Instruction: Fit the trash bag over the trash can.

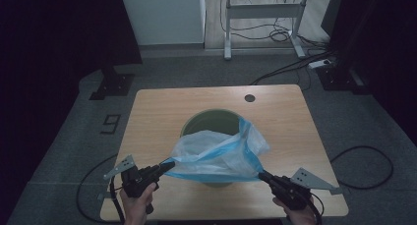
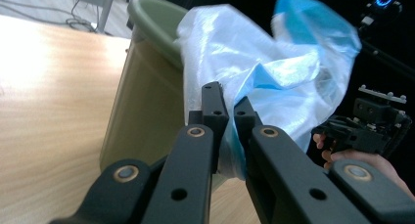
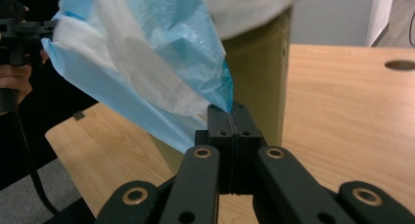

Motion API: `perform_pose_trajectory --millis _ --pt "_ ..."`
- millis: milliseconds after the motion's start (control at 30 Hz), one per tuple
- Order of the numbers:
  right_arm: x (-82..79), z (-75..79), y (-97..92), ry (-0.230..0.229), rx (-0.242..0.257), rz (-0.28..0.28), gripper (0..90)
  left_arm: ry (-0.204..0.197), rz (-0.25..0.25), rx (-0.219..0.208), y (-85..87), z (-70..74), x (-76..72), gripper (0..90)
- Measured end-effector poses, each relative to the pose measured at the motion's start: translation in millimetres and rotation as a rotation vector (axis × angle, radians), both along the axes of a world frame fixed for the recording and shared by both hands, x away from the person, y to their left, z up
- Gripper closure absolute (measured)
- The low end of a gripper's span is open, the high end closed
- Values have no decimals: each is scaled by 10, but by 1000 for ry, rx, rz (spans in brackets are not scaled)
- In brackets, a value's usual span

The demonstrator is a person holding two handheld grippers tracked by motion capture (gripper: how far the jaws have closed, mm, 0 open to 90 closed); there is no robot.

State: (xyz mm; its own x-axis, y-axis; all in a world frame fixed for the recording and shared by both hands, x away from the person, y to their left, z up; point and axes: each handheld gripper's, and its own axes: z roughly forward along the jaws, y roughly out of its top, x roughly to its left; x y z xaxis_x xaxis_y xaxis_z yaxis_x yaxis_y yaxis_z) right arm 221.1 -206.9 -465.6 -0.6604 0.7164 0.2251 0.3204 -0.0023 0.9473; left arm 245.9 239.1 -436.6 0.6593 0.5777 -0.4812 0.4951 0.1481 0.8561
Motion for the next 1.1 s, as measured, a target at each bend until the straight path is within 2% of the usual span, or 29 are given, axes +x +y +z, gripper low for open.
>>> perform_pose_trajectory --millis 200,233,267,333,433,567,600,633,733,767,833,867,900,967,1067,1100 --pt "108 -72 6 13 -27 -30 890 12 1 7 -38 -67 51 886" --pt "161 -76 10 6 -53 -59 890 6 -16 6 -53 -61 52 861" --pt "186 -63 6 3 -61 -74 890 -25 -39 28 -88 -7 27 816" --pt "226 -20 -13 -4 -54 -94 890 -85 -18 77 -135 128 -51 690" --pt "254 60 -12 -24 -70 -108 889 -119 -29 114 -184 324 -115 495" --pt "256 107 5 -37 -86 -113 889 -169 -43 183 -289 535 -136 399" --pt "256 107 5 -37 -86 -113 889 -169 -43 183 -289 535 -136 391" --pt "254 110 10 -36 -89 -114 890 -178 -67 210 -356 599 -98 383" --pt "254 110 14 -34 -88 -112 890 -178 -121 241 -489 667 -32 362" --pt "254 112 16 -33 -86 -112 889 -178 -121 241 -489 667 -32 348" --pt "256 117 20 -36 -85 -108 889 -175 -162 268 -638 696 6 336" --pt "256 117 20 -36 -85 -108 889 -175 -162 268 -638 696 6 337" --pt "256 118 29 -36 -88 -104 889 -174 -158 302 -723 700 35 356" --pt "254 116 30 -36 -89 -103 889 -170 -157 331 -782 690 73 407" --pt "236 111 18 -37 -86 -104 889 -152 -146 375 -830 662 134 610" --pt "225 106 13 -36 -85 -103 888 -143 -154 364 -829 655 152 690"
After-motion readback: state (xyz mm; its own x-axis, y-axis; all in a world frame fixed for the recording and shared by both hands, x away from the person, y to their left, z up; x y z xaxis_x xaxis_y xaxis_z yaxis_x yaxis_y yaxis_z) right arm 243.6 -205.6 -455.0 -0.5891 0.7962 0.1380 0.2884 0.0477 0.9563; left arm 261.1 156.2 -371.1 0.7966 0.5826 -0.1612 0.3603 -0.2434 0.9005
